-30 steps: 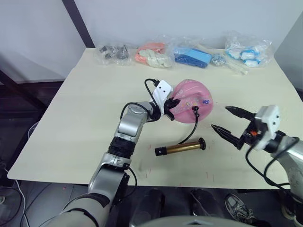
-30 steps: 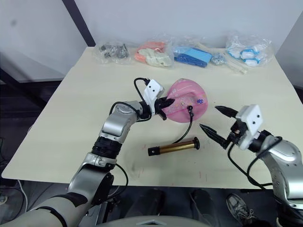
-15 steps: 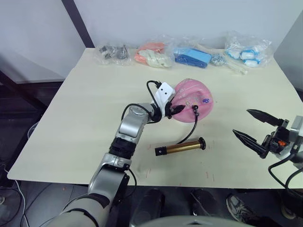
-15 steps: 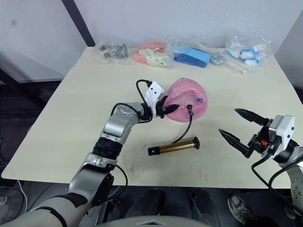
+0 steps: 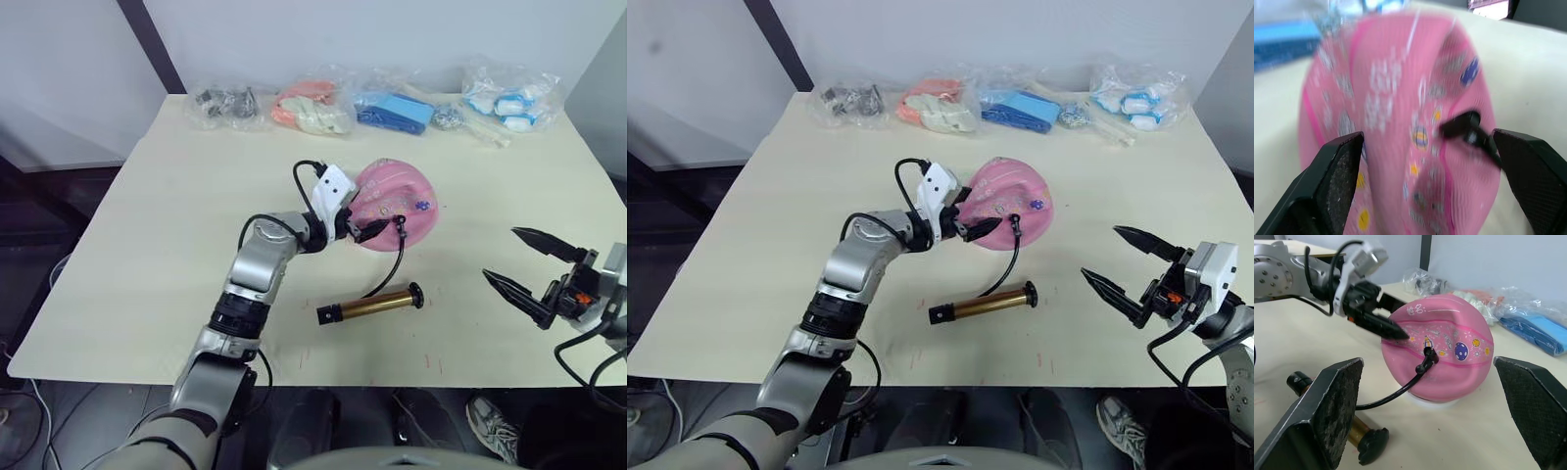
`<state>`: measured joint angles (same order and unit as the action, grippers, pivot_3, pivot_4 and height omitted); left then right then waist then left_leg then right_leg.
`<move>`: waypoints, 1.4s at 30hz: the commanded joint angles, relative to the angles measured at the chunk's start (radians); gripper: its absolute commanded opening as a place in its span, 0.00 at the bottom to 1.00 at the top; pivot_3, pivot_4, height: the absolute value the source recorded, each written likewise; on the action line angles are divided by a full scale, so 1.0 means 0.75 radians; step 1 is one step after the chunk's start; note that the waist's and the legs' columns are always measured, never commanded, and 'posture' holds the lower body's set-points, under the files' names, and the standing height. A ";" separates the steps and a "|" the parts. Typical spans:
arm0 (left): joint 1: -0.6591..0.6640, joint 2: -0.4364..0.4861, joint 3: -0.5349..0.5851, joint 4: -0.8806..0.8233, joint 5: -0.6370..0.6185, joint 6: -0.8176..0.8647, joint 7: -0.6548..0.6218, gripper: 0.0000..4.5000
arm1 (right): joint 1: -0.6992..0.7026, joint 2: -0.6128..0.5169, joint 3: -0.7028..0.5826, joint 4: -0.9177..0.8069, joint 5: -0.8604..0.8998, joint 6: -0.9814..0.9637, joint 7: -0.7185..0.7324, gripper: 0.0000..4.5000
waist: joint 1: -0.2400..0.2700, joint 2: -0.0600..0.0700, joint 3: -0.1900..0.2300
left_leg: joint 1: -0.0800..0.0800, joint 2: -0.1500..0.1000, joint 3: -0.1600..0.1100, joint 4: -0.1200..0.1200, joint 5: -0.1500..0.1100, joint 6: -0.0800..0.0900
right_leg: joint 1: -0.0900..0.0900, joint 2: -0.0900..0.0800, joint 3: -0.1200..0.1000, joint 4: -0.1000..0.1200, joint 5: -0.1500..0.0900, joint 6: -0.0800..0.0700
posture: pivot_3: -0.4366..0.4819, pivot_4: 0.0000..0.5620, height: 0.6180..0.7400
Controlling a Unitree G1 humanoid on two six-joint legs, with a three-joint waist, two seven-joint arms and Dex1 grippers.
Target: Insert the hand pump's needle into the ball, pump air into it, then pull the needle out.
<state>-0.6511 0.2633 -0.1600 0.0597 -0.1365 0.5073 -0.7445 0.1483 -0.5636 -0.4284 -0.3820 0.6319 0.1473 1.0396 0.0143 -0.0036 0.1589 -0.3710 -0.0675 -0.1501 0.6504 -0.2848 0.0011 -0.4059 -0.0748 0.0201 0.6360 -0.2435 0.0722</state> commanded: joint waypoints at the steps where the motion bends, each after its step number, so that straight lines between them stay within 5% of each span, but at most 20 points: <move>1: 0.012 0.039 0.050 -0.133 -0.077 -0.033 -0.048 0.99 | 0.019 -0.003 -0.015 -0.016 0.045 -0.046 0.029 1.00 | 0.000 0.000 0.000 | -0.001 0.000 0.001 0.000 0.000 0.000 | -0.002 0.000 0.001 0.001 0.000 0.000 | 0.48 0.27 1.00; 12: 0.162 0.352 0.012 -0.395 -0.241 0.040 -0.373 0.99 | 0.116 -0.098 -0.048 0.062 0.098 -0.083 0.231 1.00 | -0.003 0.001 0.002 | 0.001 0.001 0.008 0.004 0.000 0.000 | -0.004 0.002 0.008 0.008 0.002 -0.003 | 0.48 0.27 1.00; 19: 0.244 0.533 -0.110 -0.474 -0.198 0.080 -0.472 0.99 | 0.158 -0.190 -0.066 0.127 0.110 -0.078 0.368 1.00 | -0.003 0.000 0.003 | 0.001 0.002 0.009 0.004 0.000 0.001 | -0.004 0.003 0.009 0.009 0.003 -0.005 | 0.48 0.27 1.00; 42: 0.133 0.396 -0.560 -0.375 0.104 0.256 -0.293 0.99 | 0.149 -0.246 -0.129 0.169 0.157 -0.087 0.457 1.00 | -0.002 -0.001 0.003 | 0.002 0.003 0.010 0.008 0.000 0.001 | -0.003 0.004 0.010 0.013 0.004 -0.006 | 0.48 0.27 1.00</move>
<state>-0.5378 0.5615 -0.5678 -0.2164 -0.0759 0.7187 -0.9656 0.2597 -0.7480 -0.4893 -0.2265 0.7307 0.1017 1.3831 0.0131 -0.0041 0.1614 -0.3694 -0.0656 -0.1426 0.6576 -0.2849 0.0019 -0.4080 -0.0716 0.0275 0.6458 -0.2404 0.0675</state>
